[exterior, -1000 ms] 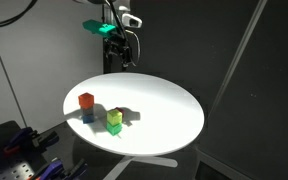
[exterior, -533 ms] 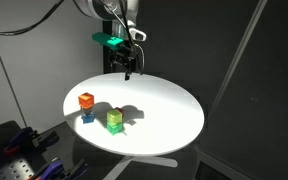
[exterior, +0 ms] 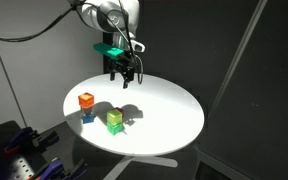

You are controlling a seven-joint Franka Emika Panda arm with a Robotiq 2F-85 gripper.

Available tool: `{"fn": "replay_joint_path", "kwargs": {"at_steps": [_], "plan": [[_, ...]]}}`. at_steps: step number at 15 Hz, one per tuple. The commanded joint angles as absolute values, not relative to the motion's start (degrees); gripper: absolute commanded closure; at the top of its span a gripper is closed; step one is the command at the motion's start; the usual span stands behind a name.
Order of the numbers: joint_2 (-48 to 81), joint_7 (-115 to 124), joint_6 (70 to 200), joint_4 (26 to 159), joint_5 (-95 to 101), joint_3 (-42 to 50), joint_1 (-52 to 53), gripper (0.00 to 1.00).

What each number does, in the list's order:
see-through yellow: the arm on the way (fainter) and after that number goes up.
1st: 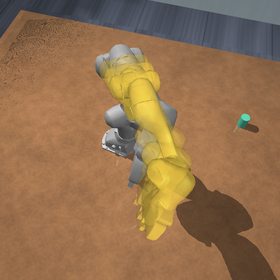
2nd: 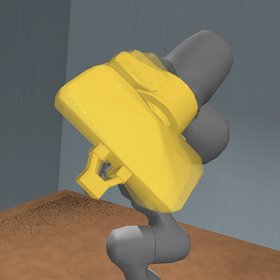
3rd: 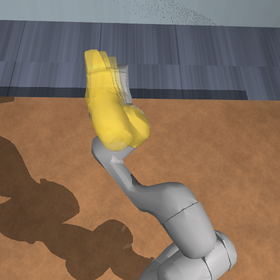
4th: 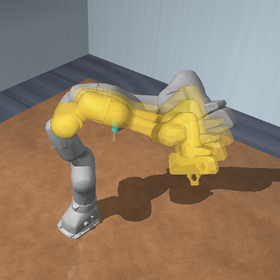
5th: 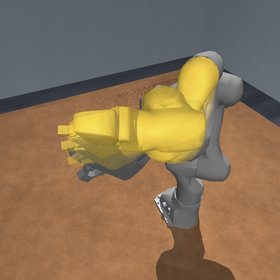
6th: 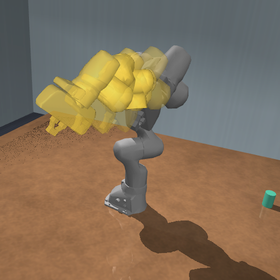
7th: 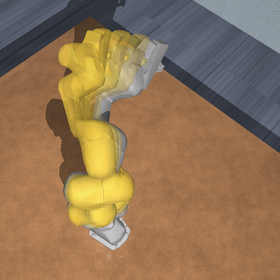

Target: Put the yellow block on top of the stack on the left

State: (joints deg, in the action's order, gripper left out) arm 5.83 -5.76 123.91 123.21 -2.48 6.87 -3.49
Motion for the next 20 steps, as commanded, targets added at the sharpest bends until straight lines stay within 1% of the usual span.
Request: {"fn": "replay_joint_path", "kwargs": {"at_steps": [1,13,20], "plan": [[6.7,-6.3,126.8,124.4,-0.8,6.0,-4.1,0.0],[9.9,-3.3,140.6,132.4,3.7,5.2,-3.4,0.0],[13.3,1.8,145.1,132.4,2.7,5.5,-3.0,0.0]]}}
